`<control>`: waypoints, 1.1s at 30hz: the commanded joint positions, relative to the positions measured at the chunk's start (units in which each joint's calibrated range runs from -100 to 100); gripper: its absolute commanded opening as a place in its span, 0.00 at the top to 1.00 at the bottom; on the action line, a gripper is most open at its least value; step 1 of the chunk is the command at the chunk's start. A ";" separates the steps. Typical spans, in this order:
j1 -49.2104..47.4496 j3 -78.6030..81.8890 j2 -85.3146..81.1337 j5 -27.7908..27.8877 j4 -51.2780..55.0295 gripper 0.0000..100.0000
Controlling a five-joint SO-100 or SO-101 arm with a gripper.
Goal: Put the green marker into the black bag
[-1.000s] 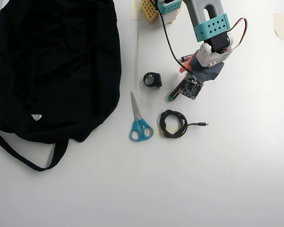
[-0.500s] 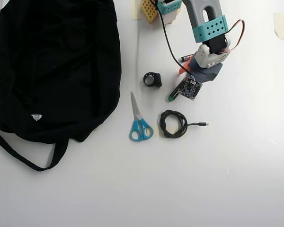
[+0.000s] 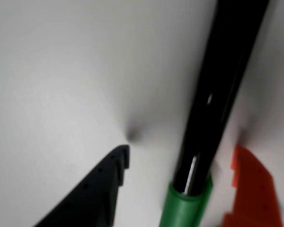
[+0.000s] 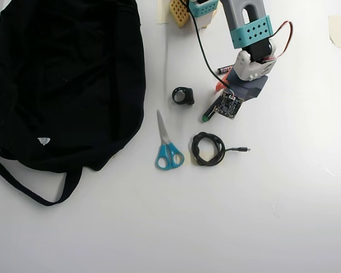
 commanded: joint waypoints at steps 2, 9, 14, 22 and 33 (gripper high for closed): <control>1.47 1.16 0.45 0.18 -1.87 0.73; 2.22 3.58 0.95 0.18 -5.57 0.73; 3.12 2.68 5.35 0.18 -5.66 0.73; 3.19 2.59 7.26 0.18 -4.88 0.73; 3.71 3.40 7.92 0.23 -2.13 0.73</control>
